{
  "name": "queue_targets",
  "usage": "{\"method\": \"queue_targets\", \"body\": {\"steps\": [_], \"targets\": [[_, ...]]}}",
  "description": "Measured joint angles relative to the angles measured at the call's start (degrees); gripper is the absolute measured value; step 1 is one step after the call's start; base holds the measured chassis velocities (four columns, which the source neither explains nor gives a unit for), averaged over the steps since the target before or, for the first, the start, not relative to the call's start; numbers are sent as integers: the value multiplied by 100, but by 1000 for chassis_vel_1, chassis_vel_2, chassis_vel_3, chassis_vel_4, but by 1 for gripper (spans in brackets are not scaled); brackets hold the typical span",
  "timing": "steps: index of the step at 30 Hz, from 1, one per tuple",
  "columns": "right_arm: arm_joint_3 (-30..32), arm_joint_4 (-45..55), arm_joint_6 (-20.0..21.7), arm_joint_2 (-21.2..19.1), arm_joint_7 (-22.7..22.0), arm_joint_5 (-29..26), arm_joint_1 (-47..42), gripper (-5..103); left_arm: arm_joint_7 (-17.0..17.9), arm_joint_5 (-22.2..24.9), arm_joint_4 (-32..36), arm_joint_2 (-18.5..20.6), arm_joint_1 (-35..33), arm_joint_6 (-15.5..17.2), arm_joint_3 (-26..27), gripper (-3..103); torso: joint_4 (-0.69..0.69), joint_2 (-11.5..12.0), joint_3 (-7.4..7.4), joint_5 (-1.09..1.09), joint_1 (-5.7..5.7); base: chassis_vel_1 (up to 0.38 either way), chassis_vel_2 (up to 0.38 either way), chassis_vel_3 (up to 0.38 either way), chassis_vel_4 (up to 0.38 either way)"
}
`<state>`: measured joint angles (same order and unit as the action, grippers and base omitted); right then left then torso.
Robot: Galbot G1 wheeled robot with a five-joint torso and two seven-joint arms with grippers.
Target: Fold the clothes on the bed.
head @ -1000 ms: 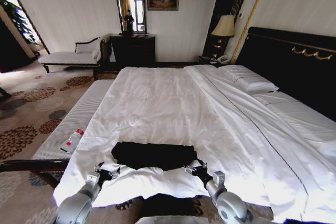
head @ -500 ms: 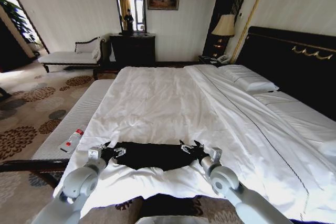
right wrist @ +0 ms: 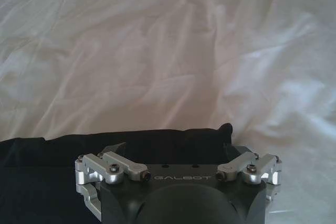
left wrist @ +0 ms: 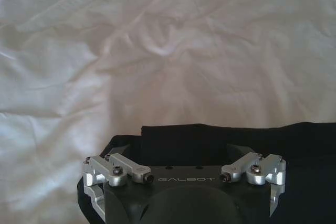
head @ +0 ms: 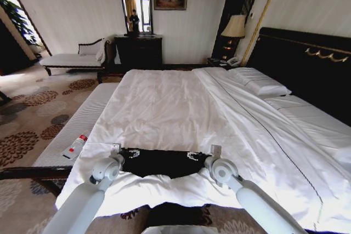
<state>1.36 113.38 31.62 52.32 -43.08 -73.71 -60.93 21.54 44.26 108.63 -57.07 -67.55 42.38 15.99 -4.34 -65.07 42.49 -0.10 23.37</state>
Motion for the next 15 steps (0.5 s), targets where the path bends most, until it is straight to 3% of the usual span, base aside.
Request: {"method": "queue_targets", "body": {"steps": [11, 15], "targets": [[77, 261, -11, -16, -154, 83, -395, 100, 109, 46, 291, 150, -573, -14, 195, 100, 1, -1, 0, -1, -1, 0, 0, 0, 0], [95, 506, -35, -38, -446, 153, -855, 100, 138, 8, 591, 348, -988, -19, 357, 100, 0, -2, -1, 0, -1, 0, 0, 0, 0]]}}
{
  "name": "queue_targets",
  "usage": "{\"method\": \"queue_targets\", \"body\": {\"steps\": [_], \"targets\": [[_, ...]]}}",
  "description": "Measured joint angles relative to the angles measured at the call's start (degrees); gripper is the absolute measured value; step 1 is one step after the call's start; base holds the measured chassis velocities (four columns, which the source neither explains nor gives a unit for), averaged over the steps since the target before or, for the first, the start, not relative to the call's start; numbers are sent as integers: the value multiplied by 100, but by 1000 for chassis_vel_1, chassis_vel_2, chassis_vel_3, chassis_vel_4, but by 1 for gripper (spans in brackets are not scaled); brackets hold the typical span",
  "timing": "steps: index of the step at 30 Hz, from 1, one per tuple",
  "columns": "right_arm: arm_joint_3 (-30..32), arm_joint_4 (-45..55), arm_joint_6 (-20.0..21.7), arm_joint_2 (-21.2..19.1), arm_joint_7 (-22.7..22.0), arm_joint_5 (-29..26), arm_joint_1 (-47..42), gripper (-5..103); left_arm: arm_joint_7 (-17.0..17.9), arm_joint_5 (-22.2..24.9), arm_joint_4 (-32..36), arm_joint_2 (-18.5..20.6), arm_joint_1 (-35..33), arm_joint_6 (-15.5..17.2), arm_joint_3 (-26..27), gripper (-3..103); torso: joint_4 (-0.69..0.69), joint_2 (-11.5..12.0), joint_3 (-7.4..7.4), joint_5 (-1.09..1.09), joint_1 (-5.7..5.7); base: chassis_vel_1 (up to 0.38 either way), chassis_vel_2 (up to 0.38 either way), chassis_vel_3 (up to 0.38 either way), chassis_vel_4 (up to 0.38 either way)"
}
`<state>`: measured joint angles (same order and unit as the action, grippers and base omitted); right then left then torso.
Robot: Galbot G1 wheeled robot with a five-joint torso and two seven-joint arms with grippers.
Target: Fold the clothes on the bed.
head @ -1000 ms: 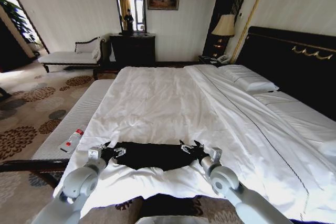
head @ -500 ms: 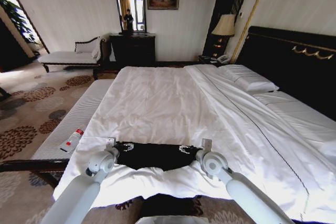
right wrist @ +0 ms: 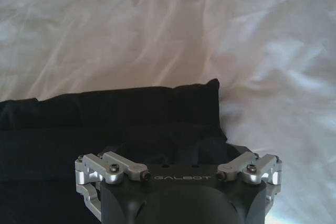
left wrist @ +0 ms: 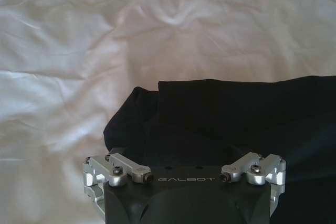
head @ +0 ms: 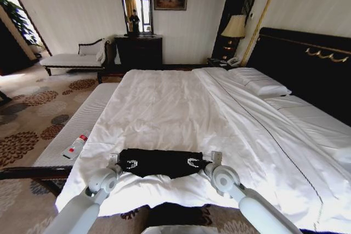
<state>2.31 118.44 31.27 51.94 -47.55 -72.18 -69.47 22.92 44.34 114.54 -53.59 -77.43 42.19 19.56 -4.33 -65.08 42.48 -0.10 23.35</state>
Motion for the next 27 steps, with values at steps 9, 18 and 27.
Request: {"method": "queue_targets", "body": {"steps": [9, 18, 27], "targets": [[187, 631, -53, -111, -509, 137, -950, 100, 63, -223, 800, 354, -1324, -2, 387, 100, -1, 0, 0, -1, 0, 0, 0, 0, 0], [628, 1109, -1101, 37, -136, 853, -1021, 100, -1, 219, 2434, 24, -2148, -3, 1556, 100, 1, 0, 0, 1, -1, 0, 0, 0, 0], [472, 720, -1834, 449, 1064, 1289, -978, 100, -241, 101, 2096, -355, -1148, -60, 1444, 100, -2, 0, 0, -1, 0, 0, 0, 0, 0]]}}
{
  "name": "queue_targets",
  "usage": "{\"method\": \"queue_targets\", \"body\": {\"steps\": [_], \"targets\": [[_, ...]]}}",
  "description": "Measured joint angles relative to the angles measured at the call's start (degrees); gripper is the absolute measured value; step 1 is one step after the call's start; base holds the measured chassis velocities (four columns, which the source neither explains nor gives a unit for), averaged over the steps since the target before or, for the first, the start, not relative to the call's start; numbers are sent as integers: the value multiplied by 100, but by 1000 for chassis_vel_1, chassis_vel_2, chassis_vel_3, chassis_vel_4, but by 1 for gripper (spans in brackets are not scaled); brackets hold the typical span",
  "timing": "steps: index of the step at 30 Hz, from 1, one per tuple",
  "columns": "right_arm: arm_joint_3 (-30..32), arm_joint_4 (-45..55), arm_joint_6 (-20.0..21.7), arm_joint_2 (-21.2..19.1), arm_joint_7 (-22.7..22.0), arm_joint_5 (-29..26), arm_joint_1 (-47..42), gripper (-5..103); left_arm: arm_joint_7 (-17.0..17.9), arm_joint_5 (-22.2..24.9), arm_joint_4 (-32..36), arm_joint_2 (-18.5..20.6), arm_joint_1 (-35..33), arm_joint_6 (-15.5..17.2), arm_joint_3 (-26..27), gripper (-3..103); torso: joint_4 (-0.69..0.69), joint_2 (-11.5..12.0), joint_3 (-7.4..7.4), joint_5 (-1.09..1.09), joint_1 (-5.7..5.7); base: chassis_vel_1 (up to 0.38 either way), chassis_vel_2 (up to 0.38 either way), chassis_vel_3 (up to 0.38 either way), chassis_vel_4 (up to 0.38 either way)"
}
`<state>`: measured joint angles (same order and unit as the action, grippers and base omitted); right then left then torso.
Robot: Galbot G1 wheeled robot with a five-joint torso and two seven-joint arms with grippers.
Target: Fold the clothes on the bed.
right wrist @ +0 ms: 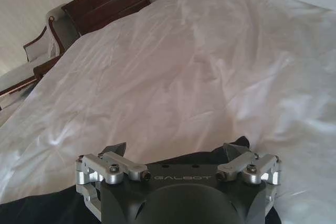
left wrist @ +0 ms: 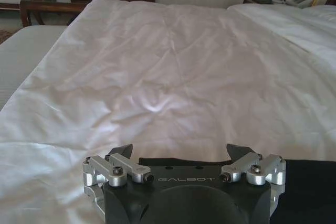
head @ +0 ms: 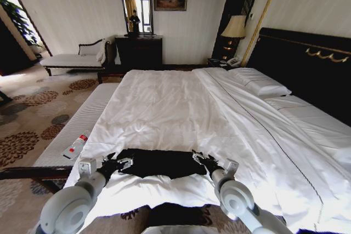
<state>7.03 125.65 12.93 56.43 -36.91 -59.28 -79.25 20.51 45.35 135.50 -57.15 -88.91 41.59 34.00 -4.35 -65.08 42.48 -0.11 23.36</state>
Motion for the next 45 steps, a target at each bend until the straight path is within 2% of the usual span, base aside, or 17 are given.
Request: {"method": "queue_targets", "body": {"steps": [3, 7, 12, 16, 20, 23, 26, 30, 31, 34, 35, 37, 38, 39, 40, 42, 45], "targets": [[-198, -420, -50, 145, 323, 142, 114, 100, -303, -725, -858, -262, 164, -241, -321, 100, 4, 0, 1, 0, 1, 0, 0, 0, 0], [-239, -714, -48, 311, 389, 130, 149, 100, -492, -1115, -1529, -534, 222, -393, -521, 100, 2, 2, 1, -2, 1, 0, 0, 0, 0], [-152, -939, 10, 379, 235, 6, 24, 100, -675, -1612, -1872, -483, -51, -463, -533, 100, 3, 1, 1, 0, 1, 0, 0, 0, 0], [-109, -1000, 127, 320, -12, -88, -77, 100, -678, -1741, -1978, -353, -227, -482, -474, 100, 1, 1, 0, 1, 1, 0, 0, 0, 0], [27, -1027, 257, 145, -504, -125, -266, 100, -673, -1823, -2046, -152, -624, -589, -205, 100, 1, 1, 0, 0, 1, 0, 0, 0, 0], [141, -898, 214, 84, -577, -80, -341, 100, -674, -1732, -1957, -142, -724, -616, -33, 100, 3, 1, 0, 0, 1, 0, 0, 0, 0], [337, -728, -18, 75, -590, 137, -400, 100, -679, -1526, -1744, -183, -749, -684, 290, 100, 3, 1, 0, -1, 0, 0, 0, 0, 0], [733, -606, -660, 163, -370, 694, -405, 100, -827, -1098, -1105, -320, -657, -982, 991, 100, 3, 1, 0, 1, 1, 0, 0, 0, 0], [733, -606, -660, 163, -370, 694, -405, 100, -827, -1098, -1105, -320, -657, -982, 991, 100, 3, 1, 0, 1, 1, 0, 0, 0, 0], [1007, -385, -829, 185, -49, 472, -521, 100, -890, -281, -405, -411, -404, -1386, 1429, 100, 2, 1, 1, 1, 1, 0, 0, 0, 0], [1007, -385, -829, 185, -49, 472, -521, 100, -890, -281, -405, -411, -404, -1386, 1429, 100, 2, 1, 1, 1, 1, 0, 0, 0, 0], [1088, -133, -876, 198, 224, 74, -723, 100, -810, 688, 150, -470, -124, -1686, 1764, 100, 1, 1, 0, 1, 1, 0, 0, 0, 0], [1084, -83, -881, 207, 266, 0, -773, 100, -795, 898, 253, -485, -76, -1716, 1834, 100, 0, 1, 0, 0, 1, 0, 0, 0, 0], [998, 82, -918, 266, 469, -241, -985, 100, -706, 1673, 657, -556, 56, -1758, 2162, 100, -2, 0, 0, 3, 1, 0, 0, 0, 0], [998, 82, -918, 266, 469, -241, -985, 100, -706, 1673, 657, -556, 56, -1758, 2162, 100, -2, 0, 0, 3, 1, 0, 0, 0, 0], [773, 143, -1079, 397, 866, -280, -1303, 100, -566, 2365, 820, -717, 74, -1732, 2574, 100, 5, 0, 0, 2, 0, 0, 0, 0, 0], [616, 99, -1437, 696, 1470, -212, -1729, 100, -471, 2529, 842, -932, -4, -1604, 2646, 100, 0, -1, -1, -1, 0, 0, 0, 0, 0]]}}
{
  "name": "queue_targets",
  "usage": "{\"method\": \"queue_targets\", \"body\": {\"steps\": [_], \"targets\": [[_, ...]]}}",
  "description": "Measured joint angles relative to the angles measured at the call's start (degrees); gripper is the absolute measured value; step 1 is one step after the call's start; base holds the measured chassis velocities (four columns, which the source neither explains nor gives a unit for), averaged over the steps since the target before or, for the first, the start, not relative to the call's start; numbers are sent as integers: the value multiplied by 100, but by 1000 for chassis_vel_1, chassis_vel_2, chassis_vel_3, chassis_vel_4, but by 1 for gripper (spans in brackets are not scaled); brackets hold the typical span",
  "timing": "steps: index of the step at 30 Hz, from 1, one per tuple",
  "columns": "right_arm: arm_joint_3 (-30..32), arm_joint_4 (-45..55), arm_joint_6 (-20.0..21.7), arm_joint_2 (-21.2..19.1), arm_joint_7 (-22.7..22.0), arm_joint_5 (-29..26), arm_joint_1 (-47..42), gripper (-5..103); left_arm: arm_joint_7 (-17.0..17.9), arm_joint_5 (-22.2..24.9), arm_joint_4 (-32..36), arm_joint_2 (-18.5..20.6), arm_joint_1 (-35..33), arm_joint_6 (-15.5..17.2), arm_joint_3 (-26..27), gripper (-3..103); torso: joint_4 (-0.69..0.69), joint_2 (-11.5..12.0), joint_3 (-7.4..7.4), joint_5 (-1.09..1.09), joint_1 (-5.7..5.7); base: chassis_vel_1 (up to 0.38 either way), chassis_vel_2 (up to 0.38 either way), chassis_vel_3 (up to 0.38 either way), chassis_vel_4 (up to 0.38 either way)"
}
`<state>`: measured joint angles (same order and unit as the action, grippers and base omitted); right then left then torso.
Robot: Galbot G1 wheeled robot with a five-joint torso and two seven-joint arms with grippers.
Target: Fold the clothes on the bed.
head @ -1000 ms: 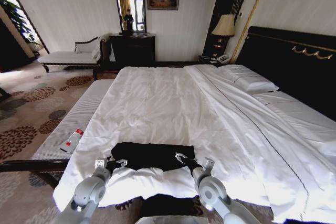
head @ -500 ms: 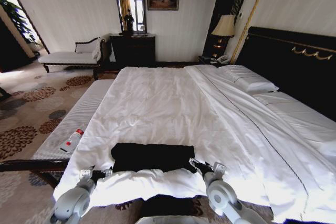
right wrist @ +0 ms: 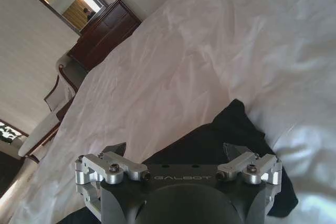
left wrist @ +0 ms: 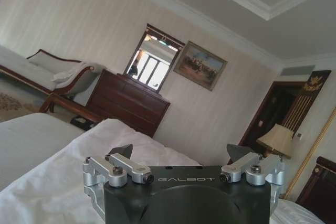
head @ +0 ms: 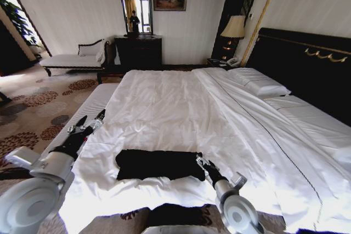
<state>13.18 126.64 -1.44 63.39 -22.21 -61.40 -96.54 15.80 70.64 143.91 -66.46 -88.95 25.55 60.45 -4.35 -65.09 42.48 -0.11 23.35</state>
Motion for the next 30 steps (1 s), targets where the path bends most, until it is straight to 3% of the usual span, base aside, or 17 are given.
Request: {"method": "queue_targets", "body": {"steps": [4, 11, 30], "targets": [[-37, -147, -254, 336, 400, -54, -170, 100, 15, -296, -9, -253, -74, 103, -247, 100, 2, 0, 0, 1, 0, 0, 0, 0, 0], [-126, -348, -277, 747, 346, -432, -188, 100, 37, -694, -36, -469, -19, 195, -569, 100, 2, 1, 1, 0, 0, 0, 0, 0, 0], [-362, -1251, -67, 984, 92, -584, 410, 100, 67, -720, -59, -405, 48, 265, -476, 100, 2, 2, 1, 1, 1, 0, 0, 0, 0]]}}
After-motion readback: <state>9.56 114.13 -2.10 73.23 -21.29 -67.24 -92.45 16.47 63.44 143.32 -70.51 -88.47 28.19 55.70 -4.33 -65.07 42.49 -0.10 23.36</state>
